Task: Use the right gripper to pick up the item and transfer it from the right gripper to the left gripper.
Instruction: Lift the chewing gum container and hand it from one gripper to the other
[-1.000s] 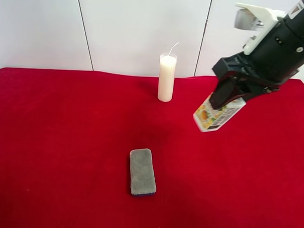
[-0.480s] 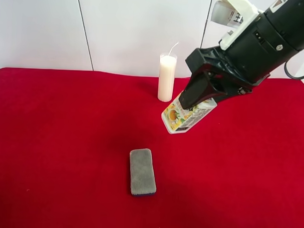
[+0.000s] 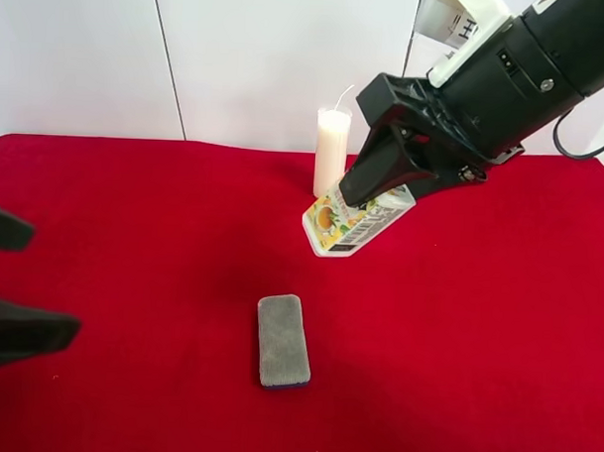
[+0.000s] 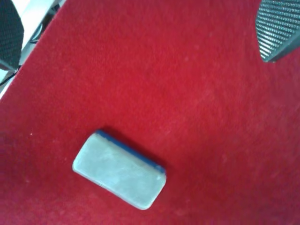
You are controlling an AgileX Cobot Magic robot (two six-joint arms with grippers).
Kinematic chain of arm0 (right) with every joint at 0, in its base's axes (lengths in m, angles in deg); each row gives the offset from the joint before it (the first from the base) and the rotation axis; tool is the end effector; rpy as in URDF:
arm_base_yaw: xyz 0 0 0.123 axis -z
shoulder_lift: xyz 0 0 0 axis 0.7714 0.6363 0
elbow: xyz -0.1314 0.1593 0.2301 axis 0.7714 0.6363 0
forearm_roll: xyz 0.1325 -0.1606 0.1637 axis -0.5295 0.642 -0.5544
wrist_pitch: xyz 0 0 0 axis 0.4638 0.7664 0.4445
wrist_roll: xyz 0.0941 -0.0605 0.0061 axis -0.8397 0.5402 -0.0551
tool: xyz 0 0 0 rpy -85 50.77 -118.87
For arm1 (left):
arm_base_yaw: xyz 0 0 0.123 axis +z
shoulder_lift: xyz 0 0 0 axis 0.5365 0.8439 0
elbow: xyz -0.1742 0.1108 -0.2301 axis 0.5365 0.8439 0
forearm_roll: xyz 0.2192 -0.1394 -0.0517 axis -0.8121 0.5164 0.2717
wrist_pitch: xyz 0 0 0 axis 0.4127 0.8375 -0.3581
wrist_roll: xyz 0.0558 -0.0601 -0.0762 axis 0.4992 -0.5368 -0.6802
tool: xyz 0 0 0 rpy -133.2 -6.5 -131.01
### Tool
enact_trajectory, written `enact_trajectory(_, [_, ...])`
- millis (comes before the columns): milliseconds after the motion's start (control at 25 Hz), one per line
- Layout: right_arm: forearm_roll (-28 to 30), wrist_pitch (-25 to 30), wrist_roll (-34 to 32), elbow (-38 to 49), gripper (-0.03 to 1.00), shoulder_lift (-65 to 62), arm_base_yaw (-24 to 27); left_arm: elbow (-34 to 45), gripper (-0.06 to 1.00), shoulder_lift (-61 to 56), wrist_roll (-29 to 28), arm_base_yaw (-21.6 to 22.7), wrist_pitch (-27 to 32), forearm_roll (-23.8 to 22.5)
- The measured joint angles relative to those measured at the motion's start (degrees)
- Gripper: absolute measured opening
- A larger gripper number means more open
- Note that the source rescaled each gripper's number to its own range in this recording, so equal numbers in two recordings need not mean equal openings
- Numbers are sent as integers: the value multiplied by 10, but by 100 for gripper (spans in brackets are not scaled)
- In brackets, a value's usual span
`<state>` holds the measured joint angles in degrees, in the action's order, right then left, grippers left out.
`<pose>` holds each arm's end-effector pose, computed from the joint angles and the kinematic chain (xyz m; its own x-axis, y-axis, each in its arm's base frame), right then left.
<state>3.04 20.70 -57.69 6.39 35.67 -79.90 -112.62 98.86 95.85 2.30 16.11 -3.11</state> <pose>0.2233 0.1777 0.3235 -0.8498 -0.3009 -0.4327 -0.4874 0.7610 0.4281 0.1116 -0.0947 0.2951 -0.4700 0.5250 -0.7096 0.7507 0.6606 -0.0085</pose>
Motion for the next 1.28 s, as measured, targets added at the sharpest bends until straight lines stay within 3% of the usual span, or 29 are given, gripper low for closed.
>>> enact_trajectory(200, [-22, -7, 0, 0, 1, 0, 0, -61, 100, 73, 7, -37, -27, -22])
enact_trajectory(760, [-54, -22, 0, 0, 1, 0, 0, -116, 100, 219, 26, -147, -112, -55])
enact_trajectory(1280, [-72, -50, 1, 0, 1, 0, 0, -181, 100, 312, 28, -171, -146, -57])
